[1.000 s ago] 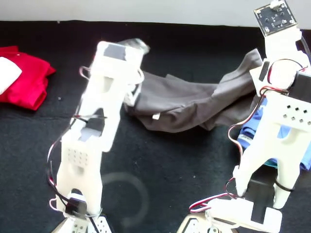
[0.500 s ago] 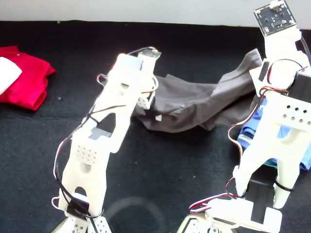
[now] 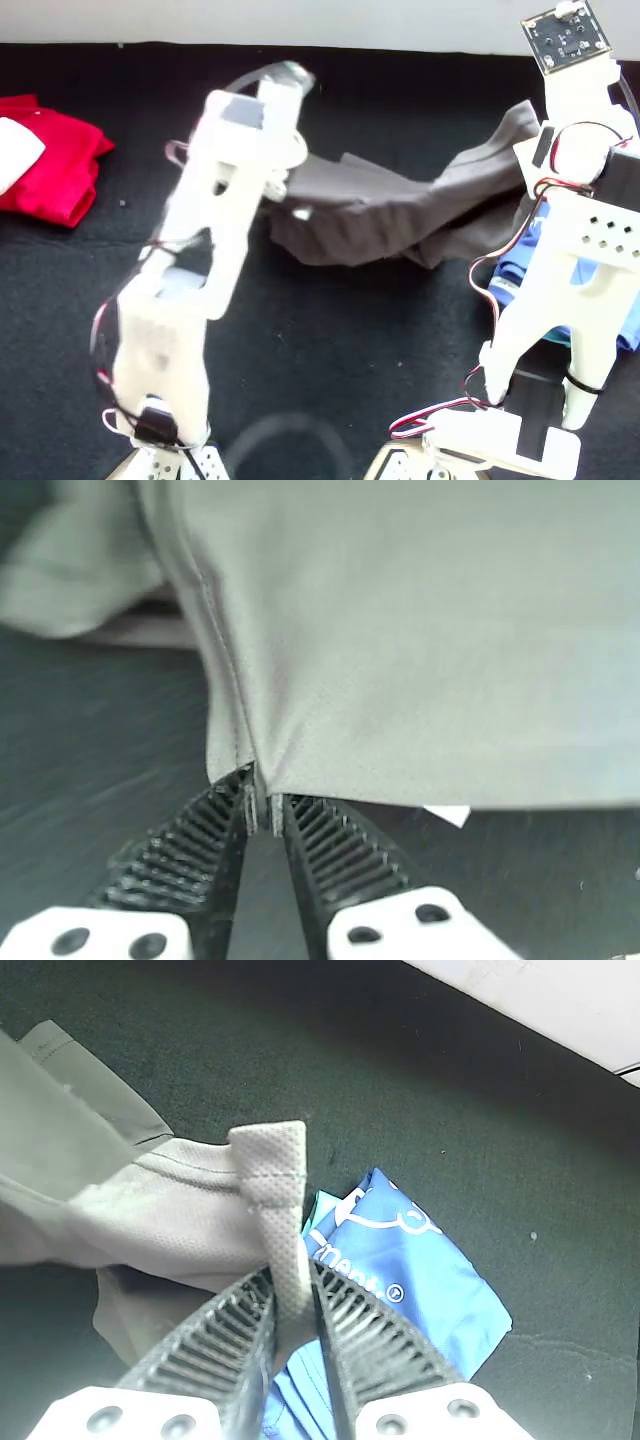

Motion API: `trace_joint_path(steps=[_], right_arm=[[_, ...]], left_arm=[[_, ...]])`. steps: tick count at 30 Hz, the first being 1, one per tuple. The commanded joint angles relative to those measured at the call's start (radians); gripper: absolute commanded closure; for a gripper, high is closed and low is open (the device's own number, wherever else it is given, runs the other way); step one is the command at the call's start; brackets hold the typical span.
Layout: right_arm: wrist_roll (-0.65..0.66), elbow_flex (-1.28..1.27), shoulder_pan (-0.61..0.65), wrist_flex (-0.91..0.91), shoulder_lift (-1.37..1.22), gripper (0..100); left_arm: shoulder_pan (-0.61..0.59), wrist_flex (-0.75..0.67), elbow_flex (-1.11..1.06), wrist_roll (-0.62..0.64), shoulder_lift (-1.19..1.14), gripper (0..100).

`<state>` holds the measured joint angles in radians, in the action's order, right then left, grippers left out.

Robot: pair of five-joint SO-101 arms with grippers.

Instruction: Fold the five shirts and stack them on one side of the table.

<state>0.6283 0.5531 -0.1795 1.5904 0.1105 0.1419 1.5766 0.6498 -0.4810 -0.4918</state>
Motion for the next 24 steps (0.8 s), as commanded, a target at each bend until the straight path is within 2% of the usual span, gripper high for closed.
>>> trace_joint_path(steps=[1, 3, 8, 13, 17, 19, 21, 24], right_arm=[[-0.009, 0.012, -0.008, -0.016, 0.013, 99.2], [-0.009, 0.012, -0.007, -0.013, 0.018, 99.2], [-0.008, 0.015, -0.007, 0.024, 0.018, 99.2], [-0.008, 0.015, -0.007, 0.105, 0.018, 99.2], [-0.008, 0.016, -0.007, 0.148, 0.018, 99.2], [-0.008, 0.016, -0.007, 0.148, 0.018, 99.2], [-0.006, 0.016, -0.008, 0.148, 0.018, 99.2], [-0.006, 0.016, -0.015, 0.150, 0.019, 99.2]], left_arm=[[-0.031, 0.138, 0.002, -0.109, 0.171, 99], [-0.035, 0.206, -0.013, -0.143, 0.211, 99], [-0.059, 0.206, -0.189, -0.172, 0.381, 99], [-0.018, 0.206, -0.608, -0.230, 0.638, 99], [0.082, 0.199, -0.918, -0.244, 0.777, 99], [0.128, 0.157, -0.984, -0.239, 0.780, 99], [0.130, 0.101, -0.993, -0.181, 0.771, 98], [0.113, 0.046, -0.954, -0.095, 0.766, 86]])
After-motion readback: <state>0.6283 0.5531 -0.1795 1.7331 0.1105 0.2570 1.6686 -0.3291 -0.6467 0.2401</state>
